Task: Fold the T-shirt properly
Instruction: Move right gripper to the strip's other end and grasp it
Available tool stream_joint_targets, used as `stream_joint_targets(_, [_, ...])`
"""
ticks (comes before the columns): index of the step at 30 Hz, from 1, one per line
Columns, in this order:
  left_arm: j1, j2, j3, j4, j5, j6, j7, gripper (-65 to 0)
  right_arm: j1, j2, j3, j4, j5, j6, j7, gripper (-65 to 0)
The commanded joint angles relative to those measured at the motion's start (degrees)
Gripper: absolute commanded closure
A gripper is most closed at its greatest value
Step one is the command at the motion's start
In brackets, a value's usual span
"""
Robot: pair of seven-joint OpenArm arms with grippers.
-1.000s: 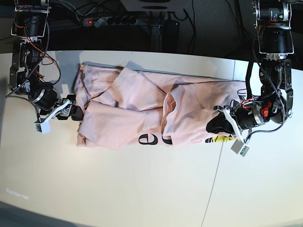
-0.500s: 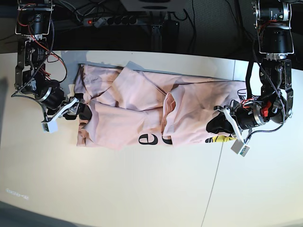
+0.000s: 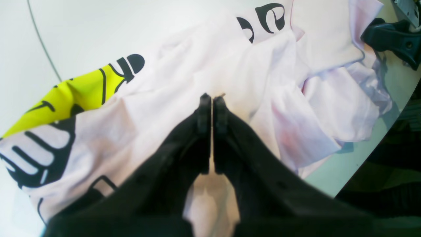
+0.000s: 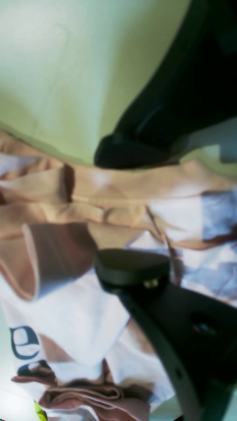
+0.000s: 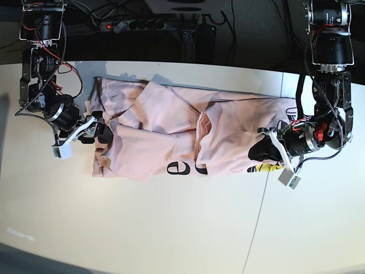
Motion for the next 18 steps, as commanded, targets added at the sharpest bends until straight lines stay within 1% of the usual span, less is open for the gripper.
stream_joint_targets(1, [-1.07, -0.61, -0.28, 0.94, -0.98, -1.68, -1.03, -1.3, -0.81, 0.31, -0.37, -0.31, -2.14, -2.10, -4.46, -40.3])
stream_joint_targets(18, [-1.07, -0.61, -0.28, 0.92, -0.50, -1.68, -1.03, -1.3, -0.94, 0.28, -0.37, -0.33, -2.12, -2.10, -4.52, -40.3])
